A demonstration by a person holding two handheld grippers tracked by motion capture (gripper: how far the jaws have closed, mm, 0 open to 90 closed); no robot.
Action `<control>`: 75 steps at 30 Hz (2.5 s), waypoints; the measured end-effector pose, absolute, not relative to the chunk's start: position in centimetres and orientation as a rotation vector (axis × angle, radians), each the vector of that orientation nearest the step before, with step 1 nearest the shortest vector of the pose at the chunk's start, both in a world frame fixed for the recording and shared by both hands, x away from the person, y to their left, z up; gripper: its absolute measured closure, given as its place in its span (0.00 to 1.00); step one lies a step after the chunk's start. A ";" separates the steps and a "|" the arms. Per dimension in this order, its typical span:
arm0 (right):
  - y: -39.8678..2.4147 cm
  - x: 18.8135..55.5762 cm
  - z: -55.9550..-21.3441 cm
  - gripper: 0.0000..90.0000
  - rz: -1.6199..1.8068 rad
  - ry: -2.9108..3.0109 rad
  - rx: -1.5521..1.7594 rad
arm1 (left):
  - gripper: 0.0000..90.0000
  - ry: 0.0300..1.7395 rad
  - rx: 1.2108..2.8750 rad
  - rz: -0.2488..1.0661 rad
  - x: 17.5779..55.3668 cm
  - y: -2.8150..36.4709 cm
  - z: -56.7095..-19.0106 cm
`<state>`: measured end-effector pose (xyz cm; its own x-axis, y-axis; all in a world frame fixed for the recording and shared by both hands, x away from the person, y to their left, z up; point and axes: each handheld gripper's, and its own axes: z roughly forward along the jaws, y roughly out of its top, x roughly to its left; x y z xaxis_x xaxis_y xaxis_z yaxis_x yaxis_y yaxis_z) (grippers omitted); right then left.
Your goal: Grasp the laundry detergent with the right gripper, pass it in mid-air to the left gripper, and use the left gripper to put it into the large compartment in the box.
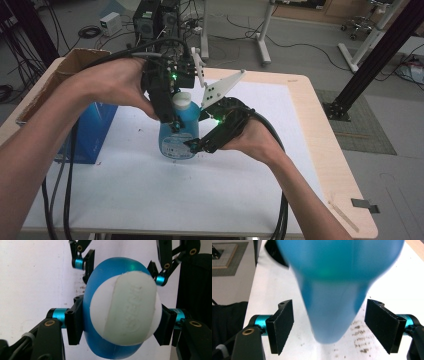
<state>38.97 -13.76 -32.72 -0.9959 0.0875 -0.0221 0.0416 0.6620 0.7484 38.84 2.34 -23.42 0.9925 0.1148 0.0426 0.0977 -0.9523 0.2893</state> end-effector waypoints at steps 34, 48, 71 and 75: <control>-25.6 37.8 -31.2 0.13 0.698 2.779 0.457 | 0.41 0.712 2.813 0.238 39.9 16.0 -8.8; -26.8 38.0 -31.6 0.13 0.667 2.761 0.514 | 0.41 0.980 2.745 0.274 40.3 21.1 -9.0; -26.3 38.0 -32.7 0.13 0.614 2.768 0.514 | 0.41 1.064 2.725 0.223 40.8 25.1 -16.4; -26.2 37.9 -33.0 0.13 0.602 2.769 0.513 | 0.41 1.035 2.746 0.204 41.1 25.1 -18.3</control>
